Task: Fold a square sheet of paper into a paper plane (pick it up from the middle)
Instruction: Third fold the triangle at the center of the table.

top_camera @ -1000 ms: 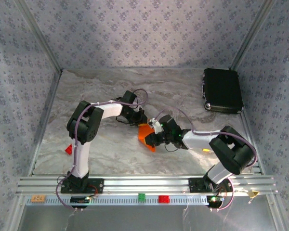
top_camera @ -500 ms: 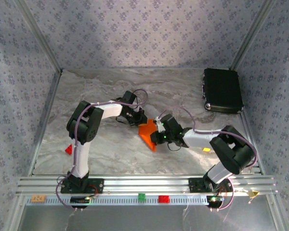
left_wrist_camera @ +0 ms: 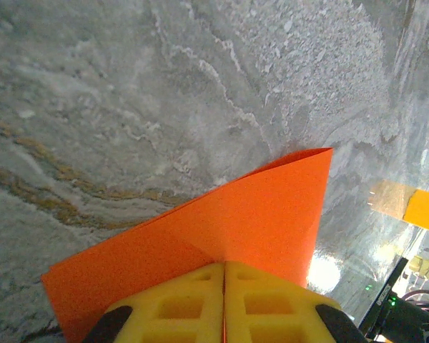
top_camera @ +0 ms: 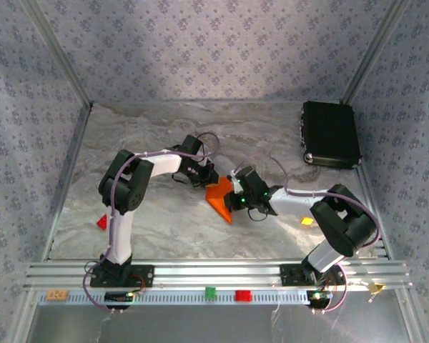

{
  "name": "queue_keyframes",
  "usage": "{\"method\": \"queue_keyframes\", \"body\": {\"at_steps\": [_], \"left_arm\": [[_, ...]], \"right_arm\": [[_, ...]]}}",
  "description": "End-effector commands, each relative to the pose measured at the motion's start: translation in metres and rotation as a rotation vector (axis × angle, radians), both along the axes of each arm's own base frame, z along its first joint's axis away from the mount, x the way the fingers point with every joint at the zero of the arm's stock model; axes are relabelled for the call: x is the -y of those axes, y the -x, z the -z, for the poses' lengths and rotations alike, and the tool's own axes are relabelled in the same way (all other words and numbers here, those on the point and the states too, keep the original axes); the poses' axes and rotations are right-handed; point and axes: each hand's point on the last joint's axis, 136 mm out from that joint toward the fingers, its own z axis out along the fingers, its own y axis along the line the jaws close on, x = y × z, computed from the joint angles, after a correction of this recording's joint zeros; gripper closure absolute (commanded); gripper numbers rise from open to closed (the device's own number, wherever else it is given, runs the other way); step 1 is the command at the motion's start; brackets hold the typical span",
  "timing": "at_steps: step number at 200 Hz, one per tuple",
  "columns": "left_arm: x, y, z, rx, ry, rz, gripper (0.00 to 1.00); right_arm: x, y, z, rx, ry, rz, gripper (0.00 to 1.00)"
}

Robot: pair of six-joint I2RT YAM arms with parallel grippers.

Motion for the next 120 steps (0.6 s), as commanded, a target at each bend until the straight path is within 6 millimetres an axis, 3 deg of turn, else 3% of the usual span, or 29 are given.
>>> {"method": "queue_keyframes", "body": {"at_steps": [1, 120], "left_arm": [[-0.014, 0.014, 0.021, -0.049, -0.084, -0.007, 0.92], [-0.014, 0.014, 0.020, -0.049, -0.082, -0.008, 0.93]], "right_arm": [[0.004, -0.001, 0.002, -0.003, 0.029, -0.002, 1.00], [0.002, 0.007, 0.015, -0.044, 0.055, -0.016, 1.00]]}}
